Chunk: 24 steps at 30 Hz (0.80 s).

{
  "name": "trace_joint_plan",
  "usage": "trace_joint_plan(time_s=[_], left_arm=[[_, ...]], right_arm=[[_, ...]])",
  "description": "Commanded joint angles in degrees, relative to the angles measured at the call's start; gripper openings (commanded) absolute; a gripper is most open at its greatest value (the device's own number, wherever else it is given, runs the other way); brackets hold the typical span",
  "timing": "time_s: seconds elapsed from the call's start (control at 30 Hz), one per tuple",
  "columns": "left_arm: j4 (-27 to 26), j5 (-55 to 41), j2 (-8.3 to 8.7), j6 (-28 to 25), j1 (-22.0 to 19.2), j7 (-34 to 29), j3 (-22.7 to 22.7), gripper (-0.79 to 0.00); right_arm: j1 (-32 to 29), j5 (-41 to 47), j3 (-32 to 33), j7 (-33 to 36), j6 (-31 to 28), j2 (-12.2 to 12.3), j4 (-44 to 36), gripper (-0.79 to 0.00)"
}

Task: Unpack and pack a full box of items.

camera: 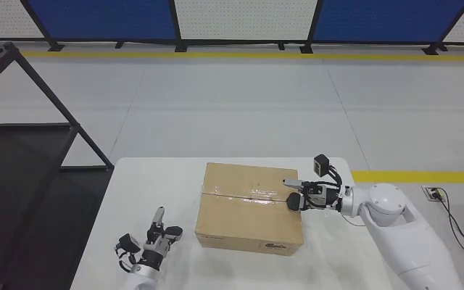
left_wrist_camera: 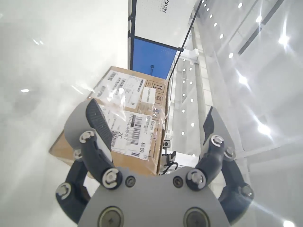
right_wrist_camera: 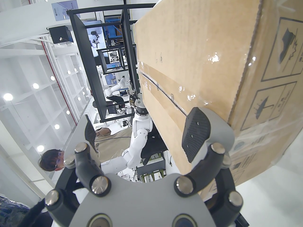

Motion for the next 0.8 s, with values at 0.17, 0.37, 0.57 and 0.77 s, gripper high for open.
trace_joint_plan(time_s=[0.17,0.37,0.57,0.77], left_arm=[[1.02,-1.35,-0.56,4.59,-1.91,-1.51,1.17,0.000],[2.15,-2.27,-0.96,8.77,-3.90,-2.08,1.56,0.000],[4.12,-2.48,-1.50,10.10,-5.89,-1.68,2.26,0.000],[7.28,-4.70,-2.28,10.48,-8.82,0.01,2.61,0.000]], right_arm=[[0.00,0.00,0.00,0.00,0.00,0.00,0.00,0.000],[0.00,0.00,0.00,0.00,0.00,0.00,0.00,0.000],[0.00,0.00,0.00,0.00,0.00,0.00,0.00,0.000],[0.00,0.00,0.00,0.00,0.00,0.00,0.00,0.000]])
